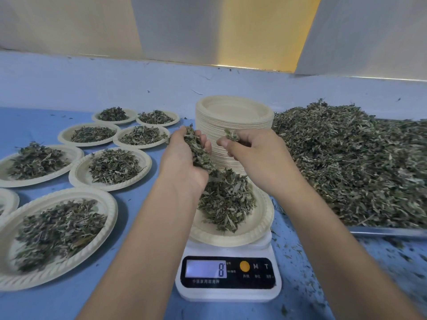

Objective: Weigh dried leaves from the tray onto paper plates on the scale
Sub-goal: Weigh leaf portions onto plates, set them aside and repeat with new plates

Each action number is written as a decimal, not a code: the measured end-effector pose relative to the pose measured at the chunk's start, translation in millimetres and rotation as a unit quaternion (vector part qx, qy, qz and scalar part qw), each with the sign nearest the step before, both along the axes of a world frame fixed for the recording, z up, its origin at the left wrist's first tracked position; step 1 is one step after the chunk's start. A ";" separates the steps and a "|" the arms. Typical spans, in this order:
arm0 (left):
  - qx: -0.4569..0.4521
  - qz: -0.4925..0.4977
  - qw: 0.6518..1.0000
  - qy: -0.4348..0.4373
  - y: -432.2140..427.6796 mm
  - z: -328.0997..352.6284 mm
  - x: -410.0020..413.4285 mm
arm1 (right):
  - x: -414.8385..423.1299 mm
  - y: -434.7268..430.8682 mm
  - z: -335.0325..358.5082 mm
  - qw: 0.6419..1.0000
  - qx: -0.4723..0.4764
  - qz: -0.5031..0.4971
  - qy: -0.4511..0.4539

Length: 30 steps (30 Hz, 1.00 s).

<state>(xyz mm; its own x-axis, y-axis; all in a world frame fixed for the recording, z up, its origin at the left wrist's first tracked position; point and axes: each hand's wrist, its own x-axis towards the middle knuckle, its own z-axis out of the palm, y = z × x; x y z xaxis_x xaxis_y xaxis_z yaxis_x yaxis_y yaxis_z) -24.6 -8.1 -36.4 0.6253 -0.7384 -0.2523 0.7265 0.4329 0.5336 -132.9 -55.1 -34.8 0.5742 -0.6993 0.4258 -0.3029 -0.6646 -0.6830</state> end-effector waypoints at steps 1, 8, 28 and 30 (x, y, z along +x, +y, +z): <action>0.003 -0.002 1.000 0.002 0.3 0.0 0.3 | -1.5 -1.0 0.7 1.000 -0.003 -0.002 0.020; 0.013 -0.010 1.000 0.018 2.6 0.3 0.6 | -10.5 -9.6 -0.7 0.975 0.028 0.027 0.218; 0.094 -0.009 0.993 -0.070 0.6 -6.2 -0.6 | -8.3 -8.7 8.2 0.995 0.063 0.005 -0.073; 0.094 -0.069 0.988 -0.098 1.8 -3.3 -5.5 | -5.7 -5.6 7.9 0.993 0.076 0.023 -0.091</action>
<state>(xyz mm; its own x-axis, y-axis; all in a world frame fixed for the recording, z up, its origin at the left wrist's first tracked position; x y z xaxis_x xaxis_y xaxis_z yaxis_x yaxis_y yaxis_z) -30.1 -6.2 -39.6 0.5733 -0.7714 -0.2762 0.6456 0.2177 0.7319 -138.6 -60.7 -26.8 0.5297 -0.7385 0.4173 -0.1368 -0.5599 -0.8172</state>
